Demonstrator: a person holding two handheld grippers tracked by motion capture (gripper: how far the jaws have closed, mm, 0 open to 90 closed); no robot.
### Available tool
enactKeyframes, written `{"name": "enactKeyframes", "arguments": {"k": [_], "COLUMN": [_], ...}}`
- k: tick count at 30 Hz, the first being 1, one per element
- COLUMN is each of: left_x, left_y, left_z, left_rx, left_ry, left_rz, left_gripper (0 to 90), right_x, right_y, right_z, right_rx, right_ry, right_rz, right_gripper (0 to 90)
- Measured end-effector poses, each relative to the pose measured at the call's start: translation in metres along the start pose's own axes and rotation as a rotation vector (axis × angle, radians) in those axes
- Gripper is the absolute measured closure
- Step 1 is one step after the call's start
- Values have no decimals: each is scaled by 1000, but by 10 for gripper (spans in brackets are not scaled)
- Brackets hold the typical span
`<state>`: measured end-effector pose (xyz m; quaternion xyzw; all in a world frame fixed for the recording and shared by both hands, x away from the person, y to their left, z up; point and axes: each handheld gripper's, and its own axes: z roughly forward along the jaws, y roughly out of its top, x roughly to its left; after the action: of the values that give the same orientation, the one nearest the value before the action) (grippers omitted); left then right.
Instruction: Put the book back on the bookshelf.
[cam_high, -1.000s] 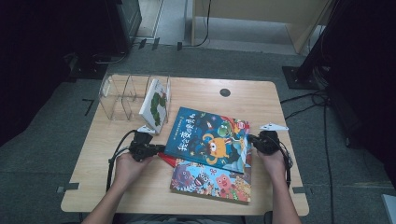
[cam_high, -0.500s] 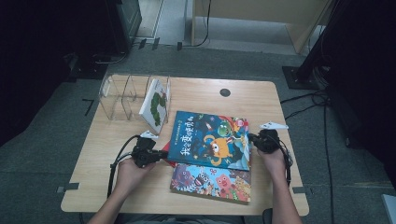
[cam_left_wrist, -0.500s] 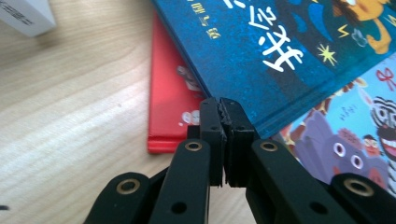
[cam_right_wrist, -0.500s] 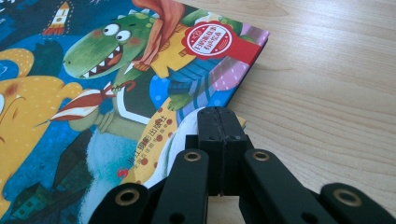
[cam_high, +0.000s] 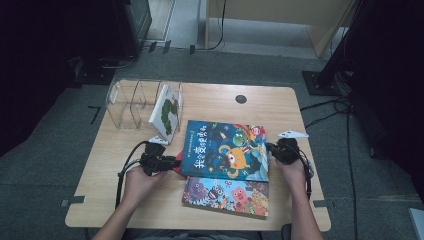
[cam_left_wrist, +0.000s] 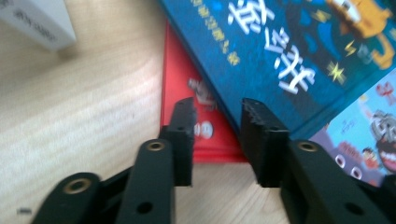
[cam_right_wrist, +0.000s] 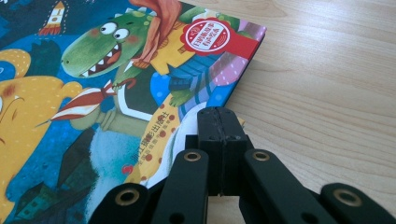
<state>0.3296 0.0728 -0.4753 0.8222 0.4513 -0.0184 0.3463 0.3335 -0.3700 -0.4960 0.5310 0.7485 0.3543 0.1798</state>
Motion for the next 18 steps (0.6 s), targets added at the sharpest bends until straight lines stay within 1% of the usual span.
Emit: {"name": "enactKeyframes", "arguments": {"k": [1, 3, 4, 5, 7, 9, 11, 12, 13, 14, 16, 18], "left_x": [2, 4, 5, 6, 7, 8, 9, 10, 11, 11, 10, 8], "left_y": [2, 7, 10, 13, 18, 24, 28, 30, 32, 33, 34, 36], "left_z": [1, 2, 2, 3, 4, 6, 8, 10, 13, 15, 19, 22], "left_rx": [0, -9, -14, -12, 1, 13, 15, 25, 38, 48, 61, 72], "left_ry": [-15, -27, -33, -30, -33, -22, -17, -24, -43, -43, -37, -24], "left_rz": [-4, -13, -14, -17, -22, -28, -33, -46, -63, -76, -78, -67], "left_gripper": [594, 557, 547, 512, 488, 446, 426, 401, 397, 386, 354, 357], "right_x": [0, 1, 2, 2, 3, 3, 3, 3, 4, 4, 4, 4], "right_y": [0, -1, -1, -1, -1, -1, -1, -1, -1, -1, -2, -3], "right_z": [0, -1, -2, -2, -3, -3, -4, -4, -4, -4, -5, -5], "right_rx": [1, 6, 5, 6, 7, 6, 4, 4, 4, 4, 7, 9], "right_ry": [0, -1, -1, -4, -4, -3, -1, -1, 0, -1, 1, 3], "right_rz": [-1, -3, -3, -6, -9, -9, -9, -8, -9, -11, -12, -13], "right_gripper": [900, 900, 900, 900, 900, 900, 900, 900, 900, 900, 900, 900]}}
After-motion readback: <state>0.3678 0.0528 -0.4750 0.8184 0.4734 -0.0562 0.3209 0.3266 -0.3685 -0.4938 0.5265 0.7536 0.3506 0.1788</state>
